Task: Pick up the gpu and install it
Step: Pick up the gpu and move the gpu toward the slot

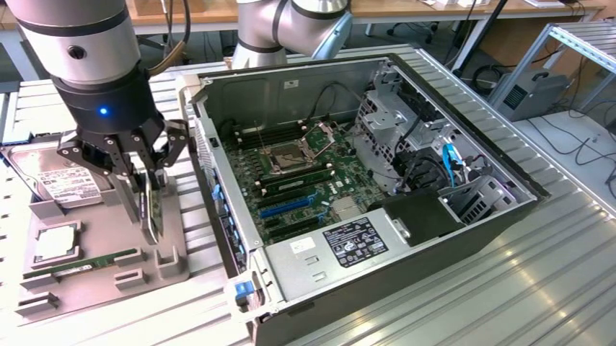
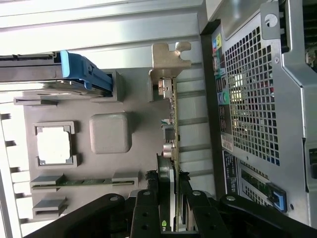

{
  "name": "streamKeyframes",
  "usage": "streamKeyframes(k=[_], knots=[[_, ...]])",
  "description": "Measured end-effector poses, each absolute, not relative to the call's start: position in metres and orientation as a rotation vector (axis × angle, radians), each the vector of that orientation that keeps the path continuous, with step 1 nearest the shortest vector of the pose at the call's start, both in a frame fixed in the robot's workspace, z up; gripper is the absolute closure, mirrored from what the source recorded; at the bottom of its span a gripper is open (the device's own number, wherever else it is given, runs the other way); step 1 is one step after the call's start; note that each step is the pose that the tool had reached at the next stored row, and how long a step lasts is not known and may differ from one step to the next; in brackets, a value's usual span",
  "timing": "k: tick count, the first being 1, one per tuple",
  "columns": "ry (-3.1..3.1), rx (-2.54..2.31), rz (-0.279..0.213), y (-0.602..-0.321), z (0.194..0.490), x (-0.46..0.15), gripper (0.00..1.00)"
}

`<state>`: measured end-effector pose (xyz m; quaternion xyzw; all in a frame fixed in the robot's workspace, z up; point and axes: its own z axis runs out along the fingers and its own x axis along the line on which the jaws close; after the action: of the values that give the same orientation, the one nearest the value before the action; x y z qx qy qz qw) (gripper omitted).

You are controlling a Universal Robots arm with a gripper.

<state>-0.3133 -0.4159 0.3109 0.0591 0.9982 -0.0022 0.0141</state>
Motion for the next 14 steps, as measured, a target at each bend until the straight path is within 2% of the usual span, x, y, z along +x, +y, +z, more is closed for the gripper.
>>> streamKeyframes(k=[14], knots=[[3.108, 0.184, -0.007, -0.4159, 0.3192, -0.3133, 0.73]])
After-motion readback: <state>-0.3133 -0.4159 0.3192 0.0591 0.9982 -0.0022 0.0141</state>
